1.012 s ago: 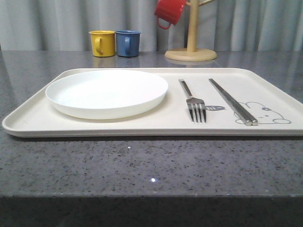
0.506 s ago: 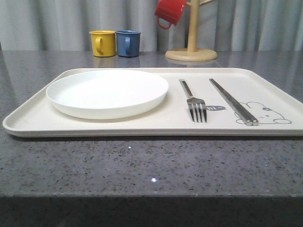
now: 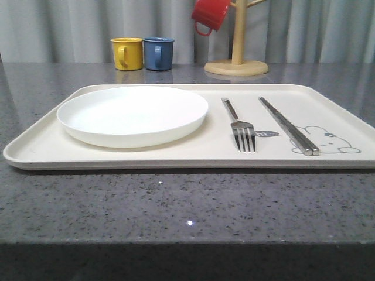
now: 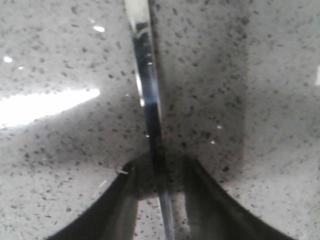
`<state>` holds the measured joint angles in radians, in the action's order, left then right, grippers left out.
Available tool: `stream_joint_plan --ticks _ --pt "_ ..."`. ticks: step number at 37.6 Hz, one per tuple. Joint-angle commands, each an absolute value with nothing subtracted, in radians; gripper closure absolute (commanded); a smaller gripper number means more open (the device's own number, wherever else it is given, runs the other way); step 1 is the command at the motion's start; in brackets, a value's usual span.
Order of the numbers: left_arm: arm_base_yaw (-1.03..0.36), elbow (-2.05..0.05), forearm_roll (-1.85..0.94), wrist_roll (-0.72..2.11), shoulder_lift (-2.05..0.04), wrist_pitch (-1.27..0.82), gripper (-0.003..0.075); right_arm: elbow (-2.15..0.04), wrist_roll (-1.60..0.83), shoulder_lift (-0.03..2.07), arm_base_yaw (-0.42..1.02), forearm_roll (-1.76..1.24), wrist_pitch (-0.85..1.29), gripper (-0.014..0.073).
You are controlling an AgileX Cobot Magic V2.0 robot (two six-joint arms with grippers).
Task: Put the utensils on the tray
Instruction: 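Grasp the silver spoon with the right gripper and lift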
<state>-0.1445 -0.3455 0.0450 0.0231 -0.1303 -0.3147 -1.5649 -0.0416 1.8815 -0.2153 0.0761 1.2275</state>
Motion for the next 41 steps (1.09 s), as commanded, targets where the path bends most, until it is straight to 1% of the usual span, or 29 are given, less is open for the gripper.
stream_joint_plan --ticks 1,3,9,11,19,24,32,35,41 --pt "-0.145 -0.372 0.037 0.014 -0.139 -0.232 0.0738 -1.584 -0.054 1.834 -0.221 0.085 1.286 0.0442" --pt "-0.145 -0.372 0.037 0.014 -0.139 -0.232 0.0738 -1.584 -0.054 1.834 -0.221 0.085 1.289 0.0477" --pt "-0.145 -0.372 0.037 0.014 -0.139 -0.232 0.0738 -1.584 -0.053 1.829 -0.221 0.079 1.313 0.0634" --pt "-0.145 -0.372 0.037 0.014 -0.139 -0.232 0.0738 -1.584 -0.051 1.820 -0.221 0.073 1.316 0.0656" --pt "-0.145 -0.372 0.037 0.014 -0.139 -0.232 0.0738 -1.585 0.000 1.734 -0.214 0.048 1.336 0.0656" --pt "-0.145 -0.372 0.037 0.014 -0.139 -0.232 0.0738 -1.585 0.057 1.644 -0.168 0.017 1.336 0.0656" --pt "-0.145 -0.372 0.037 0.014 -0.139 -0.232 0.0738 -1.585 0.125 1.534 0.017 -0.031 1.336 0.0623" --pt "-0.145 -0.372 0.037 0.014 -0.139 -0.232 0.0738 -1.585 0.142 1.530 0.098 -0.051 1.336 0.0618" --pt "-0.145 -0.372 0.037 0.014 -0.139 -0.232 0.0738 -1.585 0.189 1.568 0.203 -0.056 1.336 0.0618"
